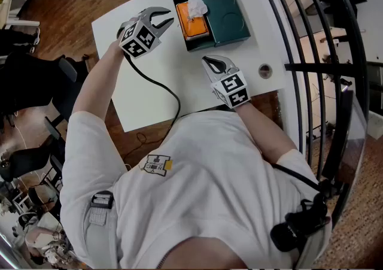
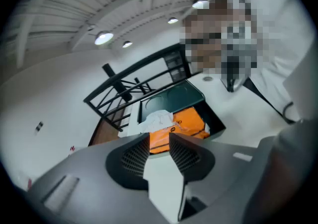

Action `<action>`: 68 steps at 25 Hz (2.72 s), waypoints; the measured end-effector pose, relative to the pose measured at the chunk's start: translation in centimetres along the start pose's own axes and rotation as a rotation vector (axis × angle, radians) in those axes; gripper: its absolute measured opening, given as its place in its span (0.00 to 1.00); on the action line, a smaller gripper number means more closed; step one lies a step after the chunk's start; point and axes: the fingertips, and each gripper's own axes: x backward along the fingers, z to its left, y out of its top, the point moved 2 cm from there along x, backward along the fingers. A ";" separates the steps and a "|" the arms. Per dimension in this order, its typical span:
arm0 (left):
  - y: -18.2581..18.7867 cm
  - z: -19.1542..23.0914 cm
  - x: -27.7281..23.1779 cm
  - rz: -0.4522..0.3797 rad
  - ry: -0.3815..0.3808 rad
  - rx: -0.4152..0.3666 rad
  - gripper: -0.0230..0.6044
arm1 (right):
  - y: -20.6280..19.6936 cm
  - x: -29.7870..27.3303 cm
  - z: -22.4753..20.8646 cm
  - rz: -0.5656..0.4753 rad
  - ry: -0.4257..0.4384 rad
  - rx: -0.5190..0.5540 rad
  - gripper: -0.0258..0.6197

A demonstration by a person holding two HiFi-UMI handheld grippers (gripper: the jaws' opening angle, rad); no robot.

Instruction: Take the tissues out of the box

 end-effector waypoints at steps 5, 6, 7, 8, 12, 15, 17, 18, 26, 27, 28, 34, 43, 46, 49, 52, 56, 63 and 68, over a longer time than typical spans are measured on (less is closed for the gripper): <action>-0.3 2.3 -4.7 0.125 -0.226 -0.330 0.48 | 3.5 -1.4 -1.3 0.001 -0.056 0.028 0.05; -0.4 2.5 -5.5 0.151 -0.272 -0.392 0.54 | 3.7 -1.5 -1.4 0.001 -0.064 0.021 0.05; -0.6 2.7 -6.1 0.181 -0.316 -0.463 0.61 | 3.8 -1.6 -1.4 0.003 -0.068 0.013 0.05; -1.0 2.8 -6.5 0.211 -0.358 -0.547 0.66 | 3.7 -1.6 -1.3 0.008 -0.072 0.005 0.05; -1.7 2.3 -8.6 0.273 -0.482 -0.886 0.72 | 2.2 -1.3 -1.4 0.027 -0.104 -0.054 0.05; -1.2 1.1 -10.0 0.251 -0.551 -1.052 0.72 | 1.3 -1.0 -1.7 0.030 -0.139 -0.100 0.05; -1.2 0.5 -10.5 0.245 -0.590 -1.118 0.73 | 1.3 -1.1 -1.9 0.023 -0.162 -0.119 0.05; -1.2 0.3 -10.7 0.249 -0.608 -1.142 0.73 | 1.5 -1.2 -2.1 0.017 -0.170 -0.123 0.05; -2.1 -0.5 -10.9 0.300 -0.706 -1.187 0.60 | 2.5 -2.3 -3.0 0.001 -0.187 -0.129 0.05; -2.2 -0.6 -10.9 0.304 -0.707 -1.181 0.59 | 2.4 -2.4 -2.9 0.004 -0.185 -0.129 0.05; -2.2 -0.6 -10.9 0.310 -0.708 -1.176 0.58 | 2.2 -2.5 -2.9 0.006 -0.182 -0.129 0.05; -1.5 -0.6 -10.7 0.310 -0.694 -1.149 0.52 | 2.2 -2.5 -2.9 0.006 -0.180 -0.127 0.05; -1.0 0.2 -9.9 0.292 -0.627 -1.113 0.49 | 2.5 -2.5 -3.0 0.000 -0.175 -0.114 0.05; -0.9 1.0 -9.1 0.301 -0.577 -1.088 0.48 | 2.4 -2.5 -3.0 -0.004 -0.169 -0.104 0.05; -0.5 1.7 -7.9 0.305 -0.519 -1.072 0.48 | 2.7 -2.3 -3.0 -0.011 -0.168 -0.087 0.05; -0.3 2.3 -6.2 0.323 -0.462 -1.027 0.48 | 3.4 -2.0 -2.8 -0.023 -0.163 -0.059 0.05; -0.2 3.9 -3.3 0.321 -0.324 -0.808 0.48 | 3.9 -1.9 -2.7 -0.038 -0.140 0.001 0.05; -4.0 2.0 6.2 0.389 -0.103 -0.248 0.48 | 5.5 -1.0 0.0 -0.017 -0.011 0.109 0.05; -11.7 -4.3 10.5 0.467 -0.068 0.200 0.48 | 5.0 -2.1 4.3 0.038 0.090 0.177 0.05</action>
